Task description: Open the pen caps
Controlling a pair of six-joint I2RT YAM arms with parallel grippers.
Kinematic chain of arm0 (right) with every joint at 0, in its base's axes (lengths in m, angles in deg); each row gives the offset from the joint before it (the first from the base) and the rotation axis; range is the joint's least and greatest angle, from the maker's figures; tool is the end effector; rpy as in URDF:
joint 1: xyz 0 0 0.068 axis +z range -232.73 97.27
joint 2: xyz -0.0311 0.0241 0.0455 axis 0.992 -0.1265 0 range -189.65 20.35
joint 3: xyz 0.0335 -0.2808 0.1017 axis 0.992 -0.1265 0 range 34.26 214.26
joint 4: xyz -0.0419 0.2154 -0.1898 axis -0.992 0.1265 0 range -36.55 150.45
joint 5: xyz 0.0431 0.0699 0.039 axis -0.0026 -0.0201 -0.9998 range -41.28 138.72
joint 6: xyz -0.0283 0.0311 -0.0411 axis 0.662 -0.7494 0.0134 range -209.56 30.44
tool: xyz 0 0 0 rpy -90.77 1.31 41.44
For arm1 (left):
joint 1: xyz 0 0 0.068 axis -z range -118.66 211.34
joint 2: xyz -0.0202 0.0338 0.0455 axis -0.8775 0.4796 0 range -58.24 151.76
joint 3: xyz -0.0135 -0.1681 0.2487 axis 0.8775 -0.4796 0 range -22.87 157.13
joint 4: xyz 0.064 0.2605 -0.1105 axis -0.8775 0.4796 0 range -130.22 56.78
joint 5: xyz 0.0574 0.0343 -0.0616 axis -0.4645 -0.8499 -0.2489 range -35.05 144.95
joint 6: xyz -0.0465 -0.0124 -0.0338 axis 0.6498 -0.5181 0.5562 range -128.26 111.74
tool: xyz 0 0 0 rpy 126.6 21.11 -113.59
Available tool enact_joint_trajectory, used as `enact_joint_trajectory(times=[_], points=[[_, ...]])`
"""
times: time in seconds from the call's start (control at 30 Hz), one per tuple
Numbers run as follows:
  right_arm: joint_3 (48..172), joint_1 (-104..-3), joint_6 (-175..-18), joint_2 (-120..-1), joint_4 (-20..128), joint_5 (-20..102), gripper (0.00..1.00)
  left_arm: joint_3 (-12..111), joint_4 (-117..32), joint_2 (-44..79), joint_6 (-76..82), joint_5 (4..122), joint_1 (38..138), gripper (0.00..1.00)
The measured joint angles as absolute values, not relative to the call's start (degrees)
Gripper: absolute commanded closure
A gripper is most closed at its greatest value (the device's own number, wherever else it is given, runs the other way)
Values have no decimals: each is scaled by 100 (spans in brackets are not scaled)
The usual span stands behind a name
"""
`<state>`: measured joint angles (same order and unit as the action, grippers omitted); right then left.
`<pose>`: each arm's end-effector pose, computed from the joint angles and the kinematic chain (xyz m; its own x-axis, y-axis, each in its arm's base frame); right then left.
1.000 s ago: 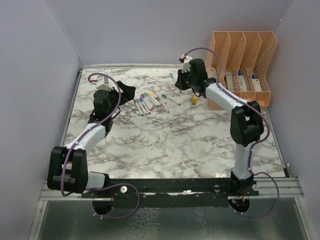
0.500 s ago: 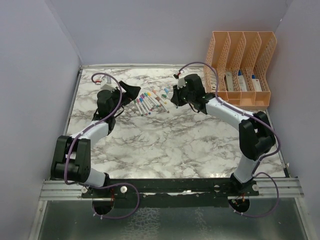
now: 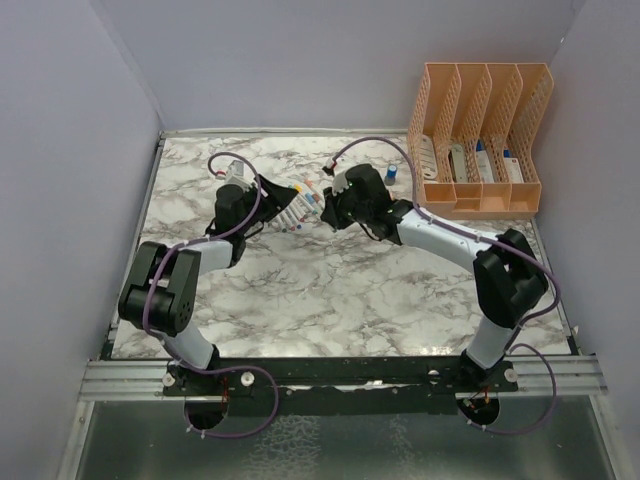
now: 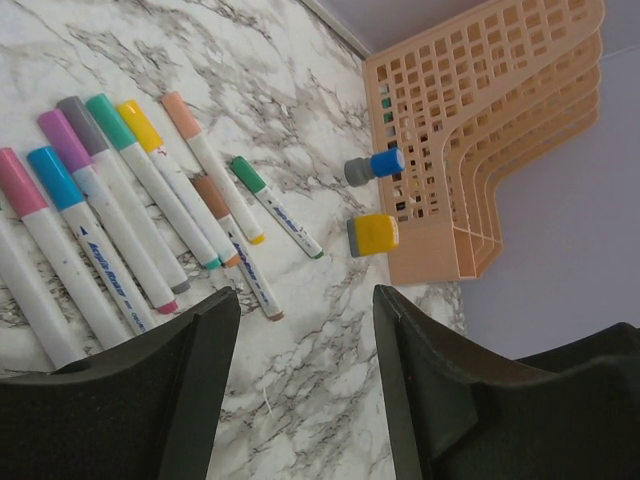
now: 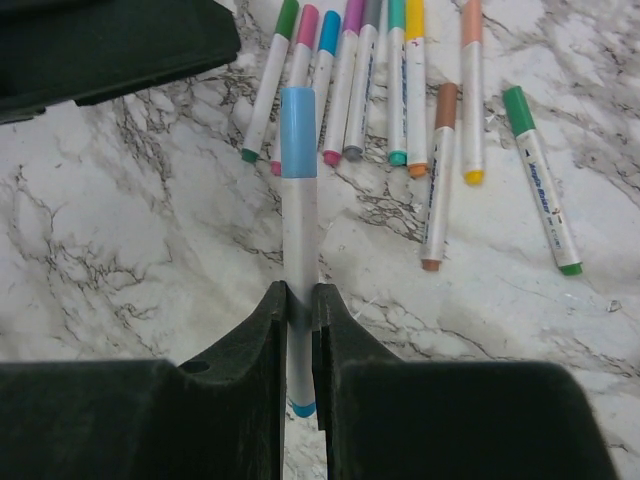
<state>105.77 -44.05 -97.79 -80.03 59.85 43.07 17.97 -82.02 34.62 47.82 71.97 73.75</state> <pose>0.3391 0.2769 0.2536 -0.5441 -0.2532 -0.7999 -0.6132 0.7708 0.1731 0.3530 -0.0904 0.2051 -0.5006 -0.7023 -0.5062 0.1280 0.5183 -0.8456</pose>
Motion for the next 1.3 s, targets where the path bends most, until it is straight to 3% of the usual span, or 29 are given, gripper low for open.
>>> enact_joint_trajectory(times=[0.53,0.8,1.03,1.3], points=[[10763,-4239,-9938,-8370,5939,4303,99,2066,-8978,4221,5392,7302,7877,49],[10824,-4196,-9936,-8370,5937,4303,98,2086,-9111,4297,5462,7343,7910,58],[10824,-4141,-9936,-8370,5930,4294,99,2086,-9157,4297,5488,7363,7910,60],[10824,-4119,-9938,-8370,5888,4294,99,2086,-9249,4304,5507,7372,7910,71]])
